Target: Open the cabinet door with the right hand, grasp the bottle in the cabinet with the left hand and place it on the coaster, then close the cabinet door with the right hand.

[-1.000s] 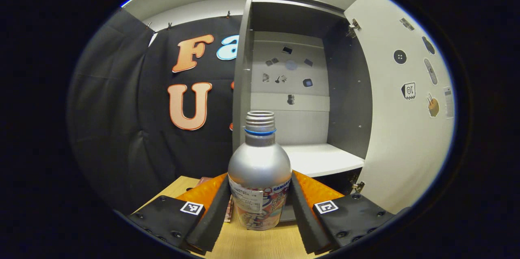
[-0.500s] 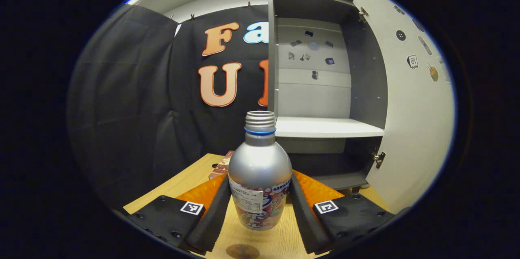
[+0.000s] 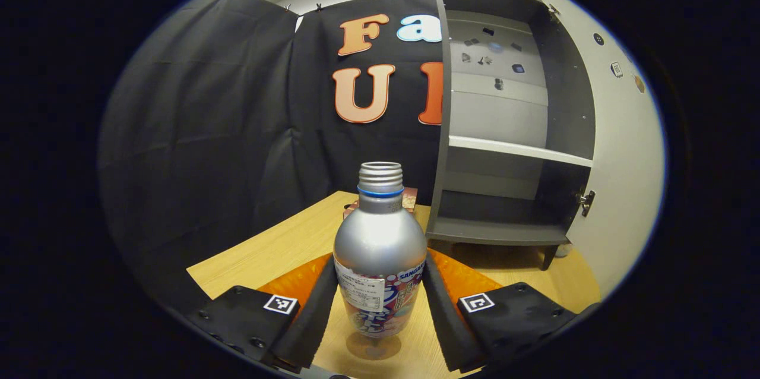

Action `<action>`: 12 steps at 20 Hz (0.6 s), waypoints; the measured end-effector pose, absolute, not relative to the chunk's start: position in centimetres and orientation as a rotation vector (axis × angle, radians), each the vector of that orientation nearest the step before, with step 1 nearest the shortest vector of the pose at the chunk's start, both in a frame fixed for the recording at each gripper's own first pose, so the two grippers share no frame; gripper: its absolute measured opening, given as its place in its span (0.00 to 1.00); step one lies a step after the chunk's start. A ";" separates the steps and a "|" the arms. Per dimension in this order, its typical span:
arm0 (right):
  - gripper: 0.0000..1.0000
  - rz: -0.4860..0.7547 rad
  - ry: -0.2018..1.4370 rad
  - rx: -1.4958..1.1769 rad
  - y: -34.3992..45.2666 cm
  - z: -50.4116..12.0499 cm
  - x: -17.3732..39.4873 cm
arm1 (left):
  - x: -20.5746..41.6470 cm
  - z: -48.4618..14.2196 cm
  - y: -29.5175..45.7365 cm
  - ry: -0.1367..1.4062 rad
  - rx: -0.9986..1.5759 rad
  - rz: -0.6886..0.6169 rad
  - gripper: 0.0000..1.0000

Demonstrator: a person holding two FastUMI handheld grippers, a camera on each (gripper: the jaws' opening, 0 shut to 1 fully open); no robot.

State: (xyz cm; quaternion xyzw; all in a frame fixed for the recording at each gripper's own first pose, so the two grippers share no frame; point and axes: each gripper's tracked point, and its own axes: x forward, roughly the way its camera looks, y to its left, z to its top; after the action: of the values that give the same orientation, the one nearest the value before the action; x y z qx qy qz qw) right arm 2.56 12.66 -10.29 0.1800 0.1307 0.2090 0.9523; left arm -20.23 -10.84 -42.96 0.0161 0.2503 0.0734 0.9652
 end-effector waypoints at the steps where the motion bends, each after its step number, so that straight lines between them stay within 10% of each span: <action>1: 0.73 0.419 0.265 0.374 12.5 -10.3 2.6 | -20.6 -43.6 -10.6 0.513 0.028 0.163 0.84; 12: 0.73 0.365 0.257 0.394 10.7 -9.7 3.5 | -23.5 -49.6 -9.1 0.569 0.061 0.188 0.84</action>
State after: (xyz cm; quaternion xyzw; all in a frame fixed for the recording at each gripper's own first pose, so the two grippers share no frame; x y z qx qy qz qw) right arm 3.49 10.71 -9.69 0.1939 0.1268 0.1797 0.9560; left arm -23.53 -9.11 -49.64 0.0299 0.2801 0.0927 0.9550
